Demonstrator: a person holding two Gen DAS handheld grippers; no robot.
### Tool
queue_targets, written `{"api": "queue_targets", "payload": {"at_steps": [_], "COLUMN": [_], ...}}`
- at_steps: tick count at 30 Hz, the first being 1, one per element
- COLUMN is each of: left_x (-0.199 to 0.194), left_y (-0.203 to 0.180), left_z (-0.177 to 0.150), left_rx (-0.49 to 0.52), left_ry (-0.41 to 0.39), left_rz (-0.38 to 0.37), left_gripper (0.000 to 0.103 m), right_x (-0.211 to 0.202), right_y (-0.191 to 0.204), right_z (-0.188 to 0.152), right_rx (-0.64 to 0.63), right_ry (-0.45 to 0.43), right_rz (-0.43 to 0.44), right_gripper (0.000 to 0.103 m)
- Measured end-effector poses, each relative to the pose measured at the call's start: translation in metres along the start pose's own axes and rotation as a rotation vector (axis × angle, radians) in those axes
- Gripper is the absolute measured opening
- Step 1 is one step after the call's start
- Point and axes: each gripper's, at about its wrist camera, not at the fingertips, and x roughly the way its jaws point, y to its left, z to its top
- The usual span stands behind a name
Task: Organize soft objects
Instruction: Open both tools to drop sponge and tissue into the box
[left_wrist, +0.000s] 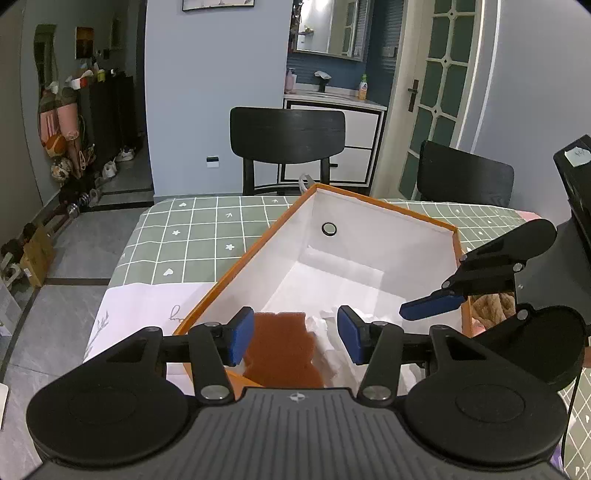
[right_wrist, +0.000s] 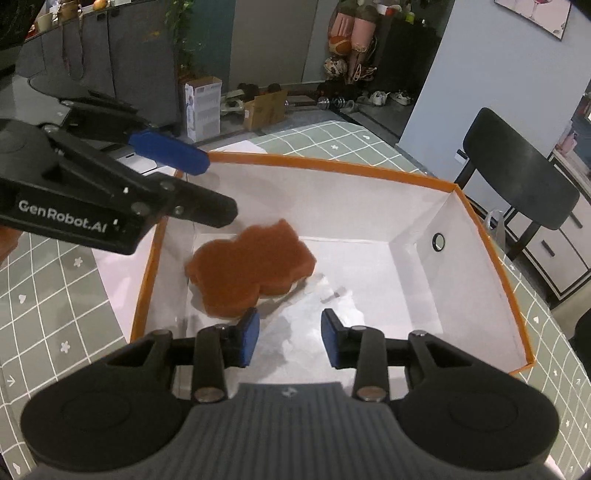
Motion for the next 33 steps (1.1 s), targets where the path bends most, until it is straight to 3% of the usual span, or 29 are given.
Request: {"api": "queue_targets", "payload": {"at_steps": [17,33], "left_x": [-0.025,-0.027], "left_y": [-0.041,-0.109], "left_z": [0.0,-0.008], "left_rx": [0.091,0.191], "left_ry": [-0.016,0.017], "left_rz": [0.008,-0.026], "left_gripper": [0.062,0.064], "right_x": [-0.045,-0.099], "right_y": [0.008,-0.011], "right_z": [-0.022,-0.099], "right_rx": [0.011,0.106], "right_ry": [-0.04,-0.081], "right_rz": [-0.031,-0.064], "right_gripper": [0.037,0.037]}}
